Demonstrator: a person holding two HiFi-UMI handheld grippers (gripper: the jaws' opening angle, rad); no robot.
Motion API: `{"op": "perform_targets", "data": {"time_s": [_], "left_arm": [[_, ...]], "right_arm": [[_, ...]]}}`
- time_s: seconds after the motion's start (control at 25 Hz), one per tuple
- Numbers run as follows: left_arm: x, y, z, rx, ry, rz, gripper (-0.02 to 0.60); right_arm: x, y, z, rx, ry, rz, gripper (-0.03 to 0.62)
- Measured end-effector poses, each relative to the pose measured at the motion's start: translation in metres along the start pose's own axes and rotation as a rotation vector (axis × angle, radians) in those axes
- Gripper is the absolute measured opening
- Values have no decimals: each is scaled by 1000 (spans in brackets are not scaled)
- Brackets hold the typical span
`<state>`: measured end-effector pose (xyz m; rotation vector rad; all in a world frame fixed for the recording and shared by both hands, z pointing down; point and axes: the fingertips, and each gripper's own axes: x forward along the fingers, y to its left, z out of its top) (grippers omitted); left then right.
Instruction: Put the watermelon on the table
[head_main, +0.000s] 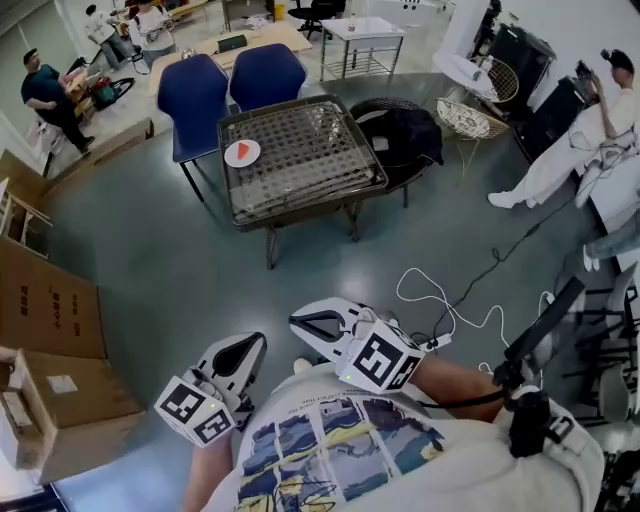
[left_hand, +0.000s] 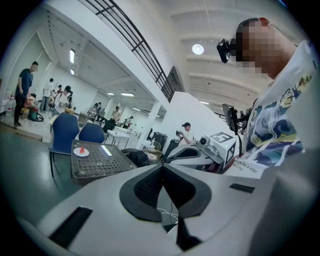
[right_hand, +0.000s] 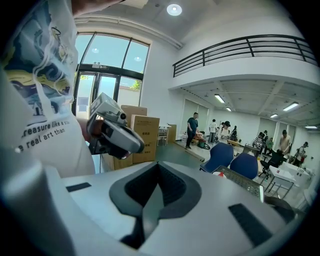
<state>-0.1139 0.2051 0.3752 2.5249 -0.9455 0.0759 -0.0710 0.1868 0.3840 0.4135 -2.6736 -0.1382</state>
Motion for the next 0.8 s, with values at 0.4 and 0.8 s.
{"op": "perform_targets", "data": {"time_s": [0.4, 0.8], "left_arm": [[9, 3, -1, 8, 12, -20, 9], [7, 9, -2, -2, 2, -4, 9]], "right_arm": [[-1, -2, -5, 11, 11, -9, 11], [4, -1, -7, 0, 29, 7, 11]]}}
